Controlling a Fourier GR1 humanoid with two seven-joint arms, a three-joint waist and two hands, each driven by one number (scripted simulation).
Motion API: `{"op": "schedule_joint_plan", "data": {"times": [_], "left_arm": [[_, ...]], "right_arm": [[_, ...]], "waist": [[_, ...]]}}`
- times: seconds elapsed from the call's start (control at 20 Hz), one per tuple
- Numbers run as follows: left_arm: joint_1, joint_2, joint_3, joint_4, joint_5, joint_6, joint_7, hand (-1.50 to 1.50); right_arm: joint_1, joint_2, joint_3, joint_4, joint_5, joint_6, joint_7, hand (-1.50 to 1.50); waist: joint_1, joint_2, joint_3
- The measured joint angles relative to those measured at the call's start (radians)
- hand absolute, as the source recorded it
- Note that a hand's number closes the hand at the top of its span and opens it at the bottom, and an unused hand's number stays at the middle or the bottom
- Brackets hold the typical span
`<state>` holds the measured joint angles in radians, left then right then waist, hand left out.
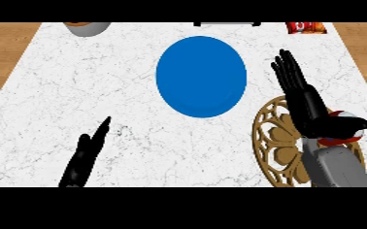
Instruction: Pick the can from the placemat and place it in the plate
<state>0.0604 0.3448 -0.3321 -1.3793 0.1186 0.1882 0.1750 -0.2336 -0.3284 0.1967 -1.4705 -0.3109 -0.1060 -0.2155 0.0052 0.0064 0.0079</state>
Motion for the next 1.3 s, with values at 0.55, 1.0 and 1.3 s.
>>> {"op": "schedule_joint_plan", "data": {"times": [0.55,1.0,1.3], "left_arm": [[-0.229,0.064,0.151,-0.2,0.028,-0.016,-0.11,0.0],[-0.296,0.097,0.247,-0.227,0.08,-0.074,-0.103,0.0],[-0.325,0.101,0.284,-0.214,0.087,-0.108,-0.085,0.0]], "right_arm": [[-0.055,-0.216,0.168,0.027,0.336,0.073,0.054,-1.5],[0.163,-0.101,0.058,0.033,0.254,-0.03,-0.223,-1.5],[0.215,-0.23,-0.049,-0.133,0.253,-0.003,-0.156,-1.5]], "waist": [[-0.004,-0.02,-0.016],[-0.014,-0.009,-0.008],[-0.018,-0.01,-0.009]]}}
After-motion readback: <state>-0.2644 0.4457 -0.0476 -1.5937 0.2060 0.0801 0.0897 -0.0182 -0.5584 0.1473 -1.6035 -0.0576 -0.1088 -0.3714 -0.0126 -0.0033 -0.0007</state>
